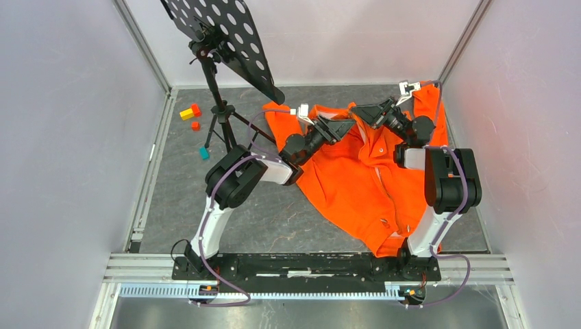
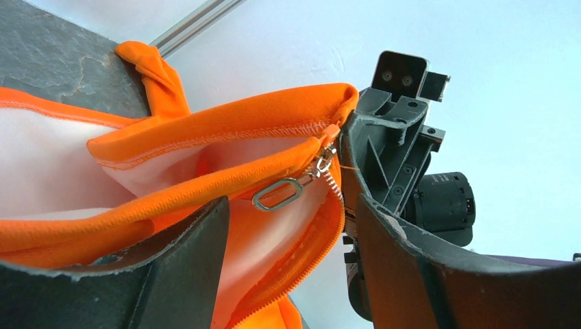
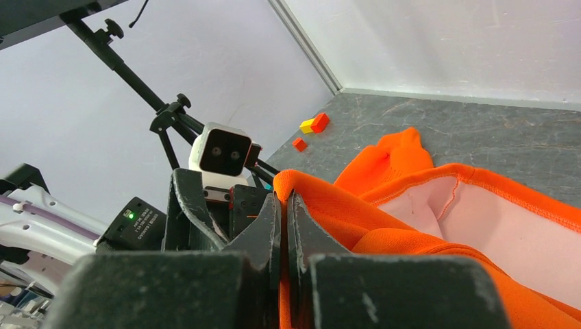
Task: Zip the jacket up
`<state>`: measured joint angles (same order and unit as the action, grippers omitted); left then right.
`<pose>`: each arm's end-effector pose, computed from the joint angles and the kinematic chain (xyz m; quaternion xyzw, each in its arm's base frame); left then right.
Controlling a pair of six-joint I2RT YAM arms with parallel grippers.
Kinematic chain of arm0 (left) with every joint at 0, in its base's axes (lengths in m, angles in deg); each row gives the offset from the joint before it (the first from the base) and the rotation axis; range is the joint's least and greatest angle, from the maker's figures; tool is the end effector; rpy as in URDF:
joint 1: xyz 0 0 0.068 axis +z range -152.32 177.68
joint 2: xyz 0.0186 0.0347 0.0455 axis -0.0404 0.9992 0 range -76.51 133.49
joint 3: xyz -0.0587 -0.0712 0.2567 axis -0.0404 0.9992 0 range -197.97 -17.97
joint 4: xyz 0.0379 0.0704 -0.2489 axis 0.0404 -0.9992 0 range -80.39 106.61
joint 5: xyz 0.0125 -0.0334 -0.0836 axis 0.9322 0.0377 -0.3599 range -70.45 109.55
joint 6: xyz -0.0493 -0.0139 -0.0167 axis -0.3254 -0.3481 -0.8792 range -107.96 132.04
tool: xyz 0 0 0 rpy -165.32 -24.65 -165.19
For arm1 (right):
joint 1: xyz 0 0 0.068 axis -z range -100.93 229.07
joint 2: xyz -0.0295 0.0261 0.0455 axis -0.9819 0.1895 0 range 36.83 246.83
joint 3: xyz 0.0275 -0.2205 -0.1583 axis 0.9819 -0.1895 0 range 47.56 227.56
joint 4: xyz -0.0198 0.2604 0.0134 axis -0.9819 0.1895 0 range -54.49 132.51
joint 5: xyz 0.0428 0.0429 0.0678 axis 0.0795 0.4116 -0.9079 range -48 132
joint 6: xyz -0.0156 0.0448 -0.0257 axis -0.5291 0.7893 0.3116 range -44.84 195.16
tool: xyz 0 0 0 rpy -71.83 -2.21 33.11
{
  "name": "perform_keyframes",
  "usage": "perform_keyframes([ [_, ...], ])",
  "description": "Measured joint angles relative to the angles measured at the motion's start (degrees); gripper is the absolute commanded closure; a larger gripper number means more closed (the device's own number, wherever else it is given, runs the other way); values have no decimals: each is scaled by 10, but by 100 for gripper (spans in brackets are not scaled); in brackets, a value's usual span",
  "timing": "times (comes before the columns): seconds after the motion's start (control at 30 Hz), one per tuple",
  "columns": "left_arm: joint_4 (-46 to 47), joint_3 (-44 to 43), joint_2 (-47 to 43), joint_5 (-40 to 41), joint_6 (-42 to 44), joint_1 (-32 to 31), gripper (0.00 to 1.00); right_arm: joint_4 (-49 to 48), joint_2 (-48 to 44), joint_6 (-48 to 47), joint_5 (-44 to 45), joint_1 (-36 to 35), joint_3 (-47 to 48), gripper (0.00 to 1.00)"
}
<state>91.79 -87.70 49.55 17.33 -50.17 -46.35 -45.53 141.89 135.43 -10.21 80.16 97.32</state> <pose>0.3333 -0.3240 0.1917 -0.0763 0.5768 -0.6573 0.4790 0.3643 0.0213 0.2428 -0.0768 0.6008 0.5790 0.5457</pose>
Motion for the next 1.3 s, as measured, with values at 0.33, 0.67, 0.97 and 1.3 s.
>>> perform_keyframes([
  [0.33,18,-23,18,-4,-16,6,28,-10,0,6,0,0,0,100],
  [0.67,53,-23,18,-16,-17,6,37,-22,0,18,0,0,0,100],
  [0.97,60,-18,18,-25,-17,7,49,-25,0,25,0,0,0,100],
  [1.3,66,-17,18,-29,-24,7,64,-25,0,29,0,0,0,100],
])
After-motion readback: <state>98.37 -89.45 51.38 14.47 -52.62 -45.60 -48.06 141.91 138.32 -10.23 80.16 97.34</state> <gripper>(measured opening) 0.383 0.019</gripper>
